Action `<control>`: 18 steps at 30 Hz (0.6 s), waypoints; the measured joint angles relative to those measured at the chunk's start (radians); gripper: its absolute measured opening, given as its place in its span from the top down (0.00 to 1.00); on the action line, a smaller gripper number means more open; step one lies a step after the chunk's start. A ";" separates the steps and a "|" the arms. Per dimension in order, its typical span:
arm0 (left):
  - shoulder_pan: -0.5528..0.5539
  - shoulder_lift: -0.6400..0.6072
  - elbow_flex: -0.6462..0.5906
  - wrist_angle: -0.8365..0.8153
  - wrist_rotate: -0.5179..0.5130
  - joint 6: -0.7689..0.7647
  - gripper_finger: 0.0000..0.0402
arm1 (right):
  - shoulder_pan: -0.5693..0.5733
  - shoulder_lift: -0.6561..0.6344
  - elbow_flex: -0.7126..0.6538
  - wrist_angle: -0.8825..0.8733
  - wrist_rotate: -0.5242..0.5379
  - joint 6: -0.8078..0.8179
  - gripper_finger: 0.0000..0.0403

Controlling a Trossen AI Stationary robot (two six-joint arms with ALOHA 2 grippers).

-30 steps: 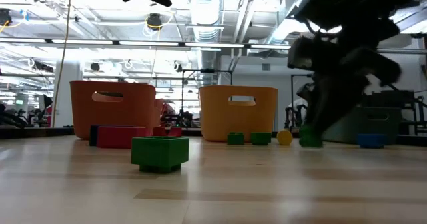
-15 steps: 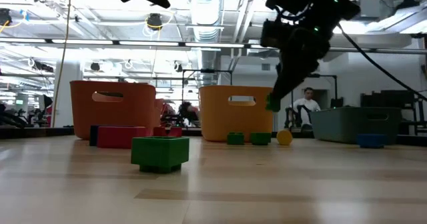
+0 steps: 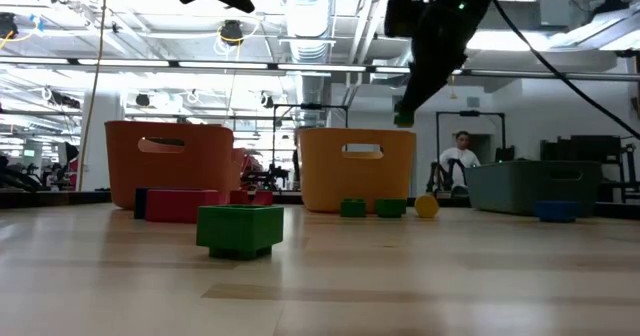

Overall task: Sort blocks
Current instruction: Put the green game piece into the blue bin

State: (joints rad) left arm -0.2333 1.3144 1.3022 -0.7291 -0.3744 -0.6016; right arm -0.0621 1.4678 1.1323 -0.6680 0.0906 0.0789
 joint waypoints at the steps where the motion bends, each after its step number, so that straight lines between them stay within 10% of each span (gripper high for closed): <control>1: 0.000 0.000 0.000 0.000 0.000 -0.002 0.41 | 0.000 -0.008 0.005 -0.013 0.000 0.001 0.67; 18: 0.004 0.000 0.000 -0.001 -0.006 -0.001 0.41 | -0.183 -0.300 0.009 -0.392 -0.002 0.115 0.67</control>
State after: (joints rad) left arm -0.2295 1.3144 1.3022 -0.7305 -0.3807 -0.6031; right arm -0.2454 1.1680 1.1412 -1.0601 0.0891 0.1936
